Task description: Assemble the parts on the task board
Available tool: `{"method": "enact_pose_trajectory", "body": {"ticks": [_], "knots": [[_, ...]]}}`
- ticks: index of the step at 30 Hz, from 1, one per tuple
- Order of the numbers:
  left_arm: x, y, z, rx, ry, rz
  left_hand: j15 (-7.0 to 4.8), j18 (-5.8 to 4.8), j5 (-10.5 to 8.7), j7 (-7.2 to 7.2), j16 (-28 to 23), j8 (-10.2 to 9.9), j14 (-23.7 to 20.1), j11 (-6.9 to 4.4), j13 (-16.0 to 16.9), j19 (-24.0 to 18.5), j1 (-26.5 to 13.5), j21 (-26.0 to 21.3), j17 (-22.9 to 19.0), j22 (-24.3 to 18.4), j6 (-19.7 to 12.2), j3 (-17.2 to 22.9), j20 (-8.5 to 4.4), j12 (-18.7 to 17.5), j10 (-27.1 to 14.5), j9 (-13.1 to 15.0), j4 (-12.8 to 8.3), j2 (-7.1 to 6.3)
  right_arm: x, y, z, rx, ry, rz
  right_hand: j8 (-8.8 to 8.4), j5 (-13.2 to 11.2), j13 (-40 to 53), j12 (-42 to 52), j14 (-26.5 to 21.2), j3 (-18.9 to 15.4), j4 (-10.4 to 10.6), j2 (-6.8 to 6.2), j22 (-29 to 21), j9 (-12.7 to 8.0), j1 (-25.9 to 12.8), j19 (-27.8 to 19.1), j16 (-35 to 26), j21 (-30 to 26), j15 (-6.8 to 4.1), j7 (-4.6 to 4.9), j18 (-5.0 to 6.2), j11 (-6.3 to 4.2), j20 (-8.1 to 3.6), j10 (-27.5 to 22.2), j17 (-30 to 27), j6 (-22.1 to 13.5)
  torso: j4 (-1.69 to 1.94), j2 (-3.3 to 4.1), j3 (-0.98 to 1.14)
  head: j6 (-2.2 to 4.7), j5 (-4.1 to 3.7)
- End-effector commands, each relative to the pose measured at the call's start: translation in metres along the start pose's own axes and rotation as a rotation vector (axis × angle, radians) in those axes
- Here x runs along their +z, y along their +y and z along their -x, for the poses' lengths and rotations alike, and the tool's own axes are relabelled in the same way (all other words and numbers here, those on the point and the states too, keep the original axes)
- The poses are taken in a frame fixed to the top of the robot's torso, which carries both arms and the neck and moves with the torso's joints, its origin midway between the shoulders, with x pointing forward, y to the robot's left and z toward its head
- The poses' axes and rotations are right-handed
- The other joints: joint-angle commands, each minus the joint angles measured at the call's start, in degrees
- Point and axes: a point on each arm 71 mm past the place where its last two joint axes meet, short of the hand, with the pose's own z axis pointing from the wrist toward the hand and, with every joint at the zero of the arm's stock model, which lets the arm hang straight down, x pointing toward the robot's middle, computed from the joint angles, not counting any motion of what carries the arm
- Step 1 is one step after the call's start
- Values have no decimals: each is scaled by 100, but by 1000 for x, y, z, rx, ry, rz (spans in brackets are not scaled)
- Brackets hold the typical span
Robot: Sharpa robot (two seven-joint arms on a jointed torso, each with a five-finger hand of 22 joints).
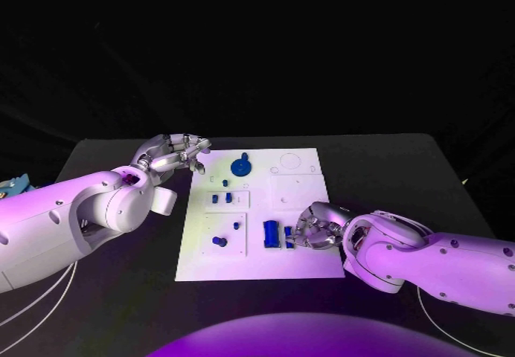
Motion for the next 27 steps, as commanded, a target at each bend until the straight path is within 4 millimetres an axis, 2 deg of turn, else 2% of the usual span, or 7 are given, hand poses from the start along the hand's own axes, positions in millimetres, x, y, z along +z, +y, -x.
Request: {"method": "enact_pose_trajectory", "body": {"ticks": [1,10,15,20,24,26,27], "knots": [[0,-1,-2,-7,13,-5,17,79,-6,4,33,-9,6,13,-5,29,-26,-20,-5,-5,-32,9,9,19,-30,-5,13,34,-1,-2,-3,-21,6,5,-18,-37,64,30,480,-34,-4,7,1054,2,53,70,15,-1,-48,28,-56,14,-31,37,922,22,-10,-8,5,8,2],[1,-1,-1,-6,8,-9,18,79,-7,5,38,-6,7,14,-12,34,-26,-23,-8,-7,-33,12,9,24,-33,-15,15,40,-4,-4,17,110,-69,77,-60,17,-12,-70,468,-148,75,-26,1021,-11,44,28,-3,-142,-33,59,-34,36,-24,-30,873,-37,-1,-29,5,71,-15],[4,0,0,-20,2,-19,23,77,-7,5,17,0,-28,17,-25,22,-43,-43,-24,-17,-31,4,11,23,-50,-27,22,39,4,-6,41,305,-103,156,-211,94,-121,-222,425,-272,88,63,929,-56,158,-95,-76,-530,41,162,26,126,31,-185,696,-268,-18,-94,-1,154,-28],[9,4,1,-48,2,-35,70,69,-8,31,-278,36,-354,54,-172,-151,-51,-311,-195,-157,-49,-10,56,-67,-170,-111,14,44,20,-17,69,481,-172,193,-384,257,-1039,-1349,129,-269,-23,235,494,-74,642,-662,-550,-2194,164,323,281,270,147,-1108,-276,-647,-45,-209,-15,249,-57],[15,7,4,-79,-12,-56,146,70,-6,77,-790,86,-684,124,-475,-310,-13,-809,-494,-455,-90,-24,149,-339,-199,-230,6,66,40,-32,91,579,-241,185,-392,197,-1135,-1410,107,-199,-98,313,449,-65,839,-699,-594,-2313,185,341,298,286,176,-1203,-336,-677,-86,-336,-26,368,-90],[19,8,7,-95,-38,-78,193,67,-1,113,-1067,63,-846,160,-601,-386,6,-1047,-638,-599,-150,-18,188,-471,-187,-306,4,79,49,-40,100,635,-271,184,-436,194,-2009,-2428,-206,-143,-122,316,131,-75,932,-1098,-1048,-3398,229,389,450,337,219,-1996,-1128,-752,-99,-386,-33,461,-117],[20,8,9,-105,-55,-89,211,67,-3,123,-1253,67,-926,169,-673,-421,29,-1195,-732,-691,-147,-1,213,-536,-121,-348,2,92,53,-43,104,660,-283,184,-458,194,-2218,-2635,-370,-121,-124,307,-34,-80,955,-1289,-1290,-3892,260,411,518,359,241,-2127,-1504,-785,-102,-403,-33,506,-124]]}}
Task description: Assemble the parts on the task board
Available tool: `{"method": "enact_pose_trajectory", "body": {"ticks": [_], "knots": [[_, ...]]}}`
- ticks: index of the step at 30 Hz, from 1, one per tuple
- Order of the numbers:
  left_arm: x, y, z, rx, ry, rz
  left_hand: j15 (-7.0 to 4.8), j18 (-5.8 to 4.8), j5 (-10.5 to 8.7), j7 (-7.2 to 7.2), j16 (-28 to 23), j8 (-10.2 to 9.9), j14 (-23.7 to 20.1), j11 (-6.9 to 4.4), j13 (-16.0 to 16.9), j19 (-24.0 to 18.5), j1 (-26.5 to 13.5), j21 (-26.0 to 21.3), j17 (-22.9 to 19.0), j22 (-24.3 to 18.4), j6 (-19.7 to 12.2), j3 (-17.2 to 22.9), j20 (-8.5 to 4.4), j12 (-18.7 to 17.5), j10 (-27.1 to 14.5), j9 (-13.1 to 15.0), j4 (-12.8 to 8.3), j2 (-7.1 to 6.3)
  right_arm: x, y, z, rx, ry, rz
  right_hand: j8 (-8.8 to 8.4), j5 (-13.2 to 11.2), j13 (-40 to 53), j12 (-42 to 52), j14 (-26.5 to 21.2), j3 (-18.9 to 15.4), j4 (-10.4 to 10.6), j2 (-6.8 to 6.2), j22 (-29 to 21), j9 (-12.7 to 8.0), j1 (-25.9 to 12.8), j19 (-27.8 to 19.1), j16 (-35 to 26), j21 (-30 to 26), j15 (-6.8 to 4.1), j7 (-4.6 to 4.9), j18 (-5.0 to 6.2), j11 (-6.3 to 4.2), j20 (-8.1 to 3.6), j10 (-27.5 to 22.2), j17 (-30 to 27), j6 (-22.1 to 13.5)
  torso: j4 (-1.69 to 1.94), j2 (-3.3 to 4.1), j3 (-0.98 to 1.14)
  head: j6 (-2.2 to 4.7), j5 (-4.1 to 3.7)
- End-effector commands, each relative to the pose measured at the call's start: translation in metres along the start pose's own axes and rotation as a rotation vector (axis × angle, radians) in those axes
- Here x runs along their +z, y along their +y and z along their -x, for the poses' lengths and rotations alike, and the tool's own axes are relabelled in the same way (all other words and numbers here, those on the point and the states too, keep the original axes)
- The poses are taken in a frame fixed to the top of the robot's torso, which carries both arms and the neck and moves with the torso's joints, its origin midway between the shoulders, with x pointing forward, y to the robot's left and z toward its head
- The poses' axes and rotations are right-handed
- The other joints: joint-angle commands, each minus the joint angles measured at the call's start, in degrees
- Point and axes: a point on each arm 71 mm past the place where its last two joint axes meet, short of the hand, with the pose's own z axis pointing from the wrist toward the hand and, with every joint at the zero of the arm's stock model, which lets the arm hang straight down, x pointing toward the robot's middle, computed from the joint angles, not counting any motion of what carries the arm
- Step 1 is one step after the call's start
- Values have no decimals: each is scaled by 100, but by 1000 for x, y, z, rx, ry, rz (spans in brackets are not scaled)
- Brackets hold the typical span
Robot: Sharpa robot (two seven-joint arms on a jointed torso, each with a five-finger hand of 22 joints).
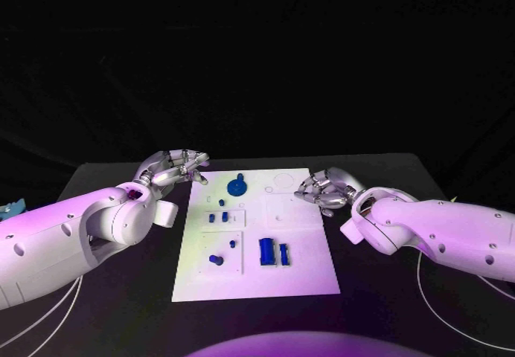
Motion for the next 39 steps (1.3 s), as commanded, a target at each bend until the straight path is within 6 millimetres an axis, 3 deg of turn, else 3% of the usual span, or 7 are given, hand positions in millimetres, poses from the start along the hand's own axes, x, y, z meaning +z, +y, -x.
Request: {"method": "enact_pose_trajectory", "body": {"ticks": [1,22,23,29,30,33,39], "knots": [[5,-3,5,-88,-43,-86,3,78,5,54,-590,59,-70,46,-258,-15,98,-442,-294,-290,72,76,37,-247,395,-136,1,41,15,-3,16,246,-72,54,-168,-6,-656,-692,-621,110,3,-4,-375,-87,105,-661,-935,-1666,101,108,223,94,80,-494,-1407,-238,-42,-139,-11,173,-41],[42,12,18,-122,-182,-129,699,-249,-2,25,-5003,-1187,-1410,331,-672,-1121,-110,-3617,-1473,-2324,-134,234,588,-3397,566,-1327,-199,45,67,-1,30,483,-137,177,-1508,-260,-4993,-4001,-1916,901,-504,50,-3964,-1638,-136,-1928,-3505,-3539,607,481,258,583,705,-460,-4025,55,58,-281,131,658,36],[41,12,18,-119,-164,-114,-492,-974,-318,-1108,-6070,-2743,-5275,-822,-1034,-4835,-2529,-4362,-2101,-3128,-4163,-1606,-1078,-4259,-4038,-2482,-1612,803,66,-3,31,422,-169,126,-2540,-1175,-5671,-5022,-3807,-1766,-1437,688,-7495,-3899,-2284,-7395,-7830,-3906,135,-741,-801,-284,-469,-6143,-6513,-4660,26,-269,107,645,24],[38,12,12,-107,-177,-112,-492,-974,-318,-1108,-6070,-2743,-5275,-822,-1034,-4835,-3591,-4362,-2101,-3128,-4163,-1606,-1078,-4259,-4038,-2482,-1612,803,62,1,25,444,-185,132,-2540,-1175,-5671,-5022,-8241,-1766,-1437,688,-7495,-3899,-3270,-7395,-7830,-3906,135,-741,-801,-284,-469,-6143,-6513,-4660,5,-287,75,767,122],[37,12,10,-103,-182,-111,-492,-974,-318,-1108,-6070,-2743,-5275,-822,-1034,-4835,-3770,-4362,-2101,-3128,-4163,-1606,-1078,-4259,-4038,-2482,-1612,803,61,3,24,451,-190,134,-2540,-1175,-5671,-5022,-8241,-1766,-1437,688,-7495,-3899,-7429,-7395,-7830,-3906,135,-741,-801,-284,-469,-6143,-6513,-4660,-2,-293,64,807,155],[32,12,2,-88,-199,-110,-492,-974,-318,-1108,-6070,-2743,-5275,-822,-1034,-4835,-8212,-4362,-2101,-3128,-4163,-1606,-1078,-4259,-4038,-2482,-1612,803,55,9,17,478,-209,140,-2540,-1175,-5671,-5022,-8241,-1766,-1437,688,-7495,-3899,-7429,-7395,-7830,-3906,135,-741,-801,-284,-469,-6143,-6513,-4660,-25,-313,28,943,264],[16,10,-22,-37,-253,-106,-492,-974,-318,-1108,-6070,-2743,-5275,-822,-1034,-4835,-8212,-4362,-2101,-3128,-4163,-1606,-1078,-4259,-4038,-2482,-1612,803,33,31,-2,556,-266,149,-2540,-1175,-5671,-5022,-8241,-1766,-1437,688,-7495,-3899,-7429,-7395,-7830,-3906,135,-741,-801,-284,-469,-6143,-6513,-4660,-48,-333,-8,1081,375]]}}
